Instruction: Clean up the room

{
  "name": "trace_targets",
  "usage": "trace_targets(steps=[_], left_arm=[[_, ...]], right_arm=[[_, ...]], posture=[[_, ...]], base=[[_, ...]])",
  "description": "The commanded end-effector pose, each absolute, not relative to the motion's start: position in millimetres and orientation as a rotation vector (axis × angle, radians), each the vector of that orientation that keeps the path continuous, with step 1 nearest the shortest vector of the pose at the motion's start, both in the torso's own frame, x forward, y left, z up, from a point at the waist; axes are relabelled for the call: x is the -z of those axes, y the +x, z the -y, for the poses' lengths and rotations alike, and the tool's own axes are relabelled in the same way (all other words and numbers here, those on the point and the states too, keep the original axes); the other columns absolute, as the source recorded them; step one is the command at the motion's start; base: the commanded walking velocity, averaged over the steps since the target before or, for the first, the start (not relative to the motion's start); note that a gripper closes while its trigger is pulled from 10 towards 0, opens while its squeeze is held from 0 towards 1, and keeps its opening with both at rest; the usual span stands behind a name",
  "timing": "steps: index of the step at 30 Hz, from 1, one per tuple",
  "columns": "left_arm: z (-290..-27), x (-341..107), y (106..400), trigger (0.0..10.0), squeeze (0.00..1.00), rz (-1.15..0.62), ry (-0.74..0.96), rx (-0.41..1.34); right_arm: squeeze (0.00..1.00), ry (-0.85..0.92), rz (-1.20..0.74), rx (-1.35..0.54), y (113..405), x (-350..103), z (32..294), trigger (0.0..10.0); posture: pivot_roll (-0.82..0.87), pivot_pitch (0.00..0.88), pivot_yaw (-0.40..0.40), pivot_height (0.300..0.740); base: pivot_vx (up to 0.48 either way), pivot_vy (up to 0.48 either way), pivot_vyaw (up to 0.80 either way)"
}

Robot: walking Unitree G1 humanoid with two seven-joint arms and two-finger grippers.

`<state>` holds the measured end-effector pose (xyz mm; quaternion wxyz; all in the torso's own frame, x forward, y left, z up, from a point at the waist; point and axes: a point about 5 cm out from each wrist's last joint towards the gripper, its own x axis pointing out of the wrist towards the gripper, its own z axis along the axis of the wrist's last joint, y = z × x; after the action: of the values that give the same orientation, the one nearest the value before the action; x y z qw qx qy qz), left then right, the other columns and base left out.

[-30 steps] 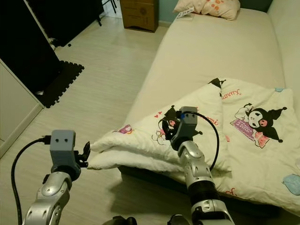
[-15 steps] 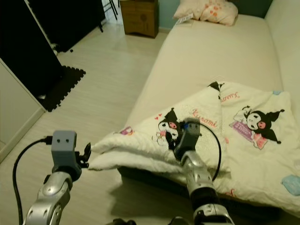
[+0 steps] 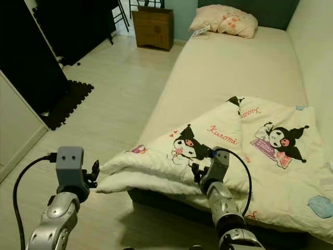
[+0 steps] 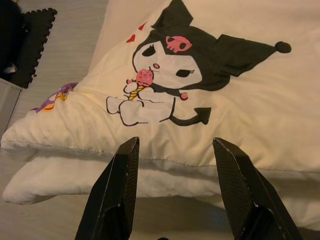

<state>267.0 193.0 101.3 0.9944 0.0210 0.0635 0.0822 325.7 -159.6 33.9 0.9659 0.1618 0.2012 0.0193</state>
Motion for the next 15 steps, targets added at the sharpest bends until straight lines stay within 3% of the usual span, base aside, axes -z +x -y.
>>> trace_targets(steps=[1, 9, 15], left_arm=[[-200.2, -96.5, 263.4, 10.0, 0.0, -0.142, 0.055, -0.193], [-205.9, -95.5, 260.0, 10.0, 0.0, -0.138, 0.057, -0.216], [-200.7, -94.8, 263.9, 10.0, 0.0, -0.135, 0.054, -0.197]], right_arm=[[0.0, 0.296, -0.429, -0.035, 322.1, -27.3, 156.3, 10.0], [0.0, 0.299, -0.429, 0.014, 321.0, -25.6, 167.0, 10.0], [0.0, 0.264, -0.351, 0.023, 336.9, -46.2, 175.9, 10.0]], posture=[[0.02, 0.142, 0.002, 0.74], [0.01, 0.139, -0.012, 0.74], [0.01, 0.138, -0.002, 0.74]], base=[[0.0, 0.0, 0.0], [0.0, 0.0, 0.0], [0.0, 0.0, 0.0]])
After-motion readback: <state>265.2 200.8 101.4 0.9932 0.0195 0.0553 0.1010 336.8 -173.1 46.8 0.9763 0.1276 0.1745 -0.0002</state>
